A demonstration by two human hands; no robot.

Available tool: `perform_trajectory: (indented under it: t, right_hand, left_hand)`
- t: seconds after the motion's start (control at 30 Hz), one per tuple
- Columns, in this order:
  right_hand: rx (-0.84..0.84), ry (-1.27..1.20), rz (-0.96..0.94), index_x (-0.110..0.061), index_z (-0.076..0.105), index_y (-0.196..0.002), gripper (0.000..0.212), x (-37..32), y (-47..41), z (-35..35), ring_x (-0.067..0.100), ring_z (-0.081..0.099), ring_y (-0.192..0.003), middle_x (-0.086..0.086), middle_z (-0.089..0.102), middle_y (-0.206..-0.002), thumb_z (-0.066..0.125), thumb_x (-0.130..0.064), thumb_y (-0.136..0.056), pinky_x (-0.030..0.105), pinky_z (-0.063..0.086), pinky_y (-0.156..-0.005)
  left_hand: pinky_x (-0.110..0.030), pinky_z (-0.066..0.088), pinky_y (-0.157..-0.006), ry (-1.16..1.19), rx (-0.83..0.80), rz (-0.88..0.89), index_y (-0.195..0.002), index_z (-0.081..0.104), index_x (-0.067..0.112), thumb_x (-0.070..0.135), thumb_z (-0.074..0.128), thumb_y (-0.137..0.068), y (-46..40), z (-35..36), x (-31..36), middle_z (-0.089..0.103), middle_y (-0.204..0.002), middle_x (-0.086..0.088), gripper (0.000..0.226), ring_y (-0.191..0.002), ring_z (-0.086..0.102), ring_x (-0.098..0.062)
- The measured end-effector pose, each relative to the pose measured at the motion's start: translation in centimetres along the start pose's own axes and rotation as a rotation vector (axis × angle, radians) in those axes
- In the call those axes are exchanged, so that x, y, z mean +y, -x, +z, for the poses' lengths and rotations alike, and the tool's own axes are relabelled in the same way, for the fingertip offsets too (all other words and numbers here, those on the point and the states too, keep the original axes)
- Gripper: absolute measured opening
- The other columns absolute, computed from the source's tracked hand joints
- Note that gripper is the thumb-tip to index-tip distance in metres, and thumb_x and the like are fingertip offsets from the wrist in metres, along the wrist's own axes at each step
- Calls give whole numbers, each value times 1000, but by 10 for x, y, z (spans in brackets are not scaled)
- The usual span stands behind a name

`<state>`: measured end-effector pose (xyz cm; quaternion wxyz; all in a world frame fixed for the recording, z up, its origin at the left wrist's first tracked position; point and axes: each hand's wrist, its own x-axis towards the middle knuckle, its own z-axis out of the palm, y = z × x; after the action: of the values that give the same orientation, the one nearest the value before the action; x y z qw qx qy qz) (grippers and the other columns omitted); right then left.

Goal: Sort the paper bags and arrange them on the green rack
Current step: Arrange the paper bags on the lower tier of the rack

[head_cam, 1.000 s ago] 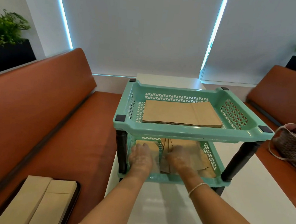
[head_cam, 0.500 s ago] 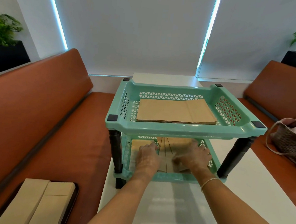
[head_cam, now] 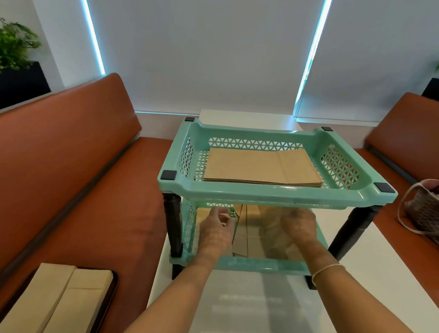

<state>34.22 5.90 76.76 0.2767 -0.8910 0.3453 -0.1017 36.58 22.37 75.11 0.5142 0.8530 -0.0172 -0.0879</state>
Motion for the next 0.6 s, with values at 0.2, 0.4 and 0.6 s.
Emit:
perform_trajectory:
  t: [0.2,0.4,0.6]
  right_hand:
    - [-205,-444,134,-9,55,-80,14,-15,6,-3,25,54,-85,13,57,-88,48,-9,-93,33,46,-77]
    - [-356,-537,178,-20,69,-99,17,-25,29,21,22,66,-85,5,69,-91,65,-30,-86,35,57,-79]
    - [-101,152,34,-14,48,-122,55,-8,33,35,28,51,-109,9,54,-116,63,-47,-81,36,45,-93]
  left_hand:
    - [-39,53,-89,327,-28,-91,-108,51,26,42,62,-86,-2,-3,2,61,-112,-3,29,-97,63,-20]
    - [-32,46,-83,333,-62,-176,-106,55,23,41,61,-87,-8,-3,-9,59,-98,3,27,-93,55,-18]
    - [-32,43,-84,493,110,-206,-98,56,24,23,57,-93,-14,-6,-18,58,-90,5,6,-90,52,-15]
